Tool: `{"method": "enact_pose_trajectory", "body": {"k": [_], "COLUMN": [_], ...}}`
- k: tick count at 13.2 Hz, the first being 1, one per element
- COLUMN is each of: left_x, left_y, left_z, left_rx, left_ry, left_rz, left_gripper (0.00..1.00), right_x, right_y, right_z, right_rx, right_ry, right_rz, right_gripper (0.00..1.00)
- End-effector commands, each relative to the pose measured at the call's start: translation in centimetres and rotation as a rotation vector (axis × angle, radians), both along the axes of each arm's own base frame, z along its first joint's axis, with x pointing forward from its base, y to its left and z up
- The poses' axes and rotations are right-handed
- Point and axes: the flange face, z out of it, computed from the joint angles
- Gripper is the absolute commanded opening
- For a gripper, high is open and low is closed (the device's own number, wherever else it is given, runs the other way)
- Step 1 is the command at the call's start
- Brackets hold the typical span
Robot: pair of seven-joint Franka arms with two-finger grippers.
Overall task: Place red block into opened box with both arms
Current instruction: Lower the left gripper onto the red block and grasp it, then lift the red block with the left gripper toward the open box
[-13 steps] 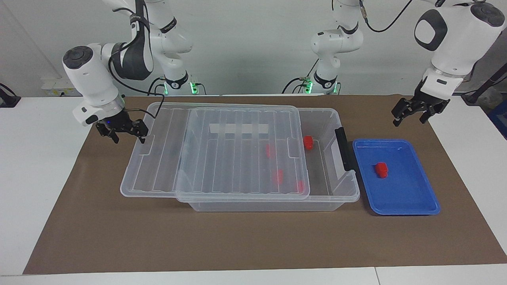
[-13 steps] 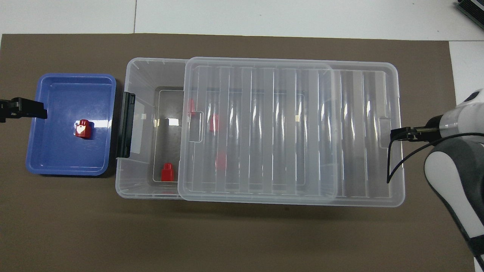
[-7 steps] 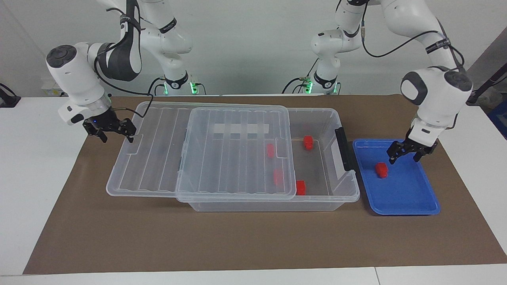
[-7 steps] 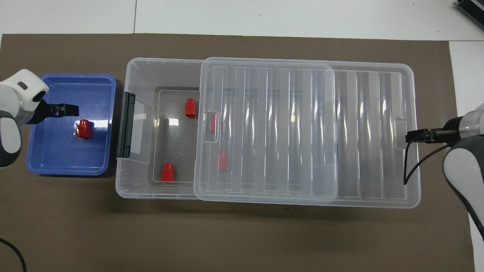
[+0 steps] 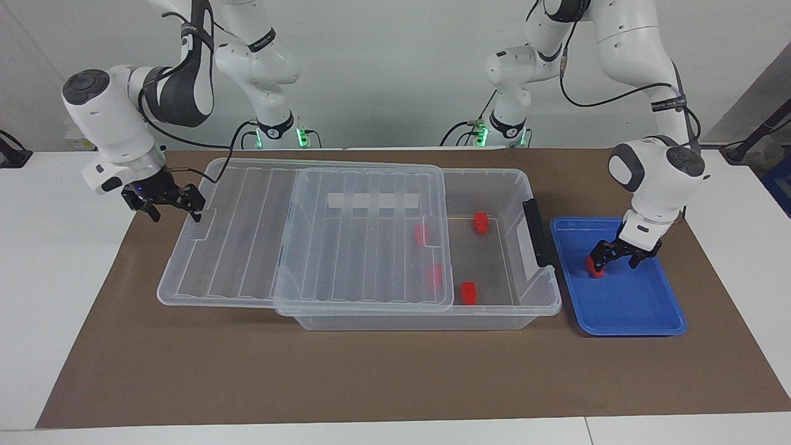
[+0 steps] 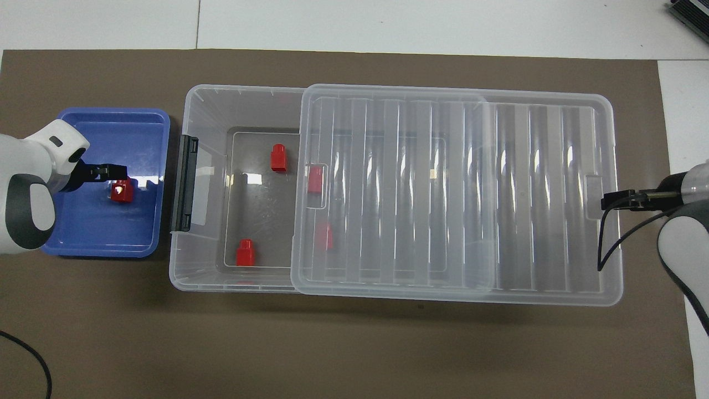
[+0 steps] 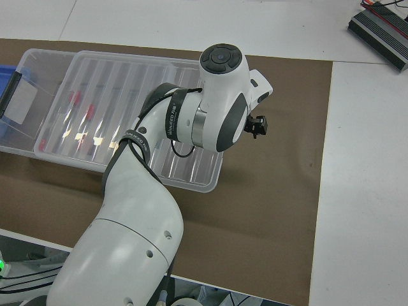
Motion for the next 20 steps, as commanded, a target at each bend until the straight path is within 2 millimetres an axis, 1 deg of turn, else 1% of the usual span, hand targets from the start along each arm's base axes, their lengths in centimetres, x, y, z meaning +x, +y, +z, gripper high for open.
{"method": "enact_pose_trajectory", "body": {"k": [1,2,5,6,8,9,10,11,12,13,15,16,17,18,19,20], "left_x": [-1.6,-2.1,-2.3,-2.3,-2.2,-2.2,-2.4,-2.4,-2.3,-2.1,-1.4,-0.9,-0.4,0.2,0.7,1.0], "left_y": [-0.3,-0.5,-0.8,-0.9,-1.3,-1.4,-1.3,-1.4,-1.4,-1.5,-1.7,-2.1,-2.5,-2.9,-3.3,-3.8], "left_z": [-1.9,-2.3,-2.4,-2.5,-2.4,-2.4,-2.4,-2.3,-2.1,-1.3,1.9,4.4,6.7,9.9,13.1,16.0], "left_rx": [0.002,0.000,-0.001,-0.001,-0.002,-0.003,-0.005,-0.007,-0.014,-0.019,-0.028,-0.031,-0.047,-0.102,-0.162,-0.225], "left_ry": [0.018,0.029,0.040,0.040,0.043,0.044,0.055,0.070,0.089,0.105,0.151,0.175,0.205,0.233,0.242,0.250], "left_rz": [-0.020,-0.022,-0.025,-0.027,-0.030,-0.028,-0.024,-0.023,-0.017,-0.012,0.024,0.029,0.048,0.094,0.156,0.224], "left_gripper": [1.00,1.00,1.00,0.98,0.53,0.29,0.02,0.00,0.00,0.00,0.00,0.00,0.00,0.00,0.00,0.00], "right_x": [-0.6,-0.8,-0.8,-0.8,-0.7,-0.4,-0.2,0.1,0.2,0.2,0.8,1.1,1.5,1.8,2.2,2.8], "right_y": [-1.1,-1.6,-1.9,-2.0,-2.0,-2.0,-1.9,-1.5,-1.1,-0.7,2.3,3.3,5.4,6.9,7.9,8.9], "right_z": [0.2,0.2,0.2,0.3,0.3,1.1,2.0,3.0,4.3,5.3,7.4,8.7,10.1,11.5,13.1,14.2], "right_rx": [-0.011,-0.011,-0.011,-0.012,-0.011,-0.013,-0.015,-0.015,-0.014,-0.017,-0.018,-0.018,-0.016,-0.017,-0.016,-0.012], "right_ry": [-0.014,-0.014,-0.014,-0.015,-0.012,-0.018,-0.029,-0.029,-0.025,-0.023,-0.011,-0.009,-0.006,-0.007,-0.014,-0.019], "right_rz": [0.007,-0.002,-0.008,-0.012,-0.017,-0.020,-0.019,-0.015,-0.032,-0.052,-0.052,-0.071,-0.074,-0.082,-0.094,-0.106], "right_gripper": [0.98,0.98,0.98,0.98,0.99,1.00,1.00,1.00,1.00,1.00,1.00,1.00,1.00,1.00,1.00,1.00]}}
